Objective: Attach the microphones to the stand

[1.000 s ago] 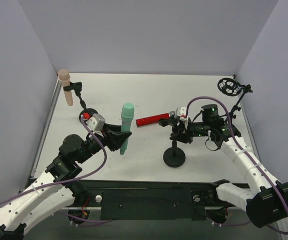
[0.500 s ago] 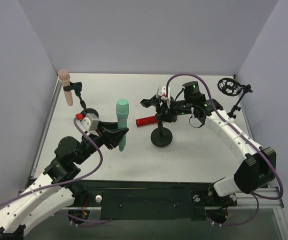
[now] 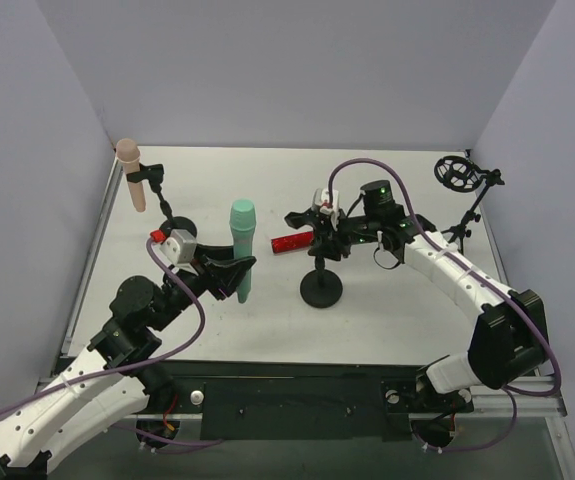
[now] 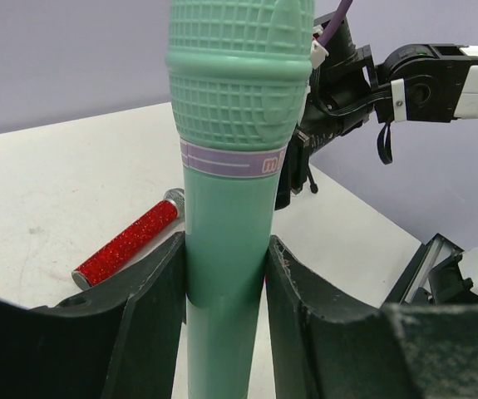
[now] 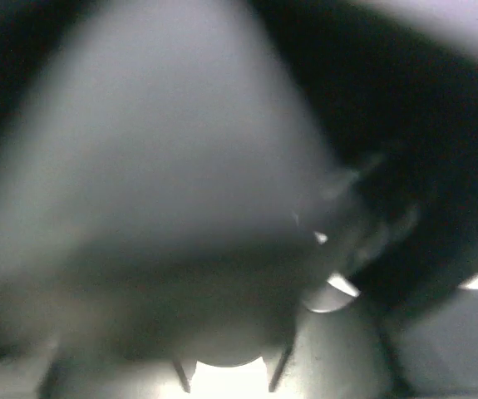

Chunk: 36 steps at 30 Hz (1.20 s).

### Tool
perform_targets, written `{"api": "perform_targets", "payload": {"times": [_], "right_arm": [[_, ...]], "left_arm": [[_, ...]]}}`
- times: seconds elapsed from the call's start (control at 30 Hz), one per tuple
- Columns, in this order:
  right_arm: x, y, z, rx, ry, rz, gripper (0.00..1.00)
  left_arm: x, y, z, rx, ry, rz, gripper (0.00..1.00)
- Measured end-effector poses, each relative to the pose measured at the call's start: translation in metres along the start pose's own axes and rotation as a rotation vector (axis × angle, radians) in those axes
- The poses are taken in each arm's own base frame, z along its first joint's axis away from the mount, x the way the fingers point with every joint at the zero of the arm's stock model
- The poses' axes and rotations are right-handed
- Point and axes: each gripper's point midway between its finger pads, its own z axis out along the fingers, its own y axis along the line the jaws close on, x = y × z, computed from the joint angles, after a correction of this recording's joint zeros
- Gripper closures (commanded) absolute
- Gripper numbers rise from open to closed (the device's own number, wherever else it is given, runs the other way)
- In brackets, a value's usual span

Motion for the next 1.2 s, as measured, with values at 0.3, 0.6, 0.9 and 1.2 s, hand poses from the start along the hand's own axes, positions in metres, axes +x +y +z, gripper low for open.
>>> {"api": "perform_targets", "payload": {"times": [0.3,0.6,0.9,1.2], "right_arm": [[0.019,0.012,-0.022,0.016,0.035,0.021,0.25],[0.031,0.019,-0.082,0.091,0.106,0.055,0.15],[-0.007,0.053,-0.149,0.111,0.240,-0.029,0.00],[-0.097,0.082,-0.185,0.099,0.142,-0.115,0.00]], "left_arm": [[0.000,-0.002,-0.002,0.013,-0.002,0.017,1.00],[0.012,-0.008,0.005,0.064,0.055,0.048,1.00],[-0.016,-0.033,0.024,0.170,0.108,0.100,1.00],[-0.078,-0.035,0.076,0.306,0.160,0.129,1.00]]}}
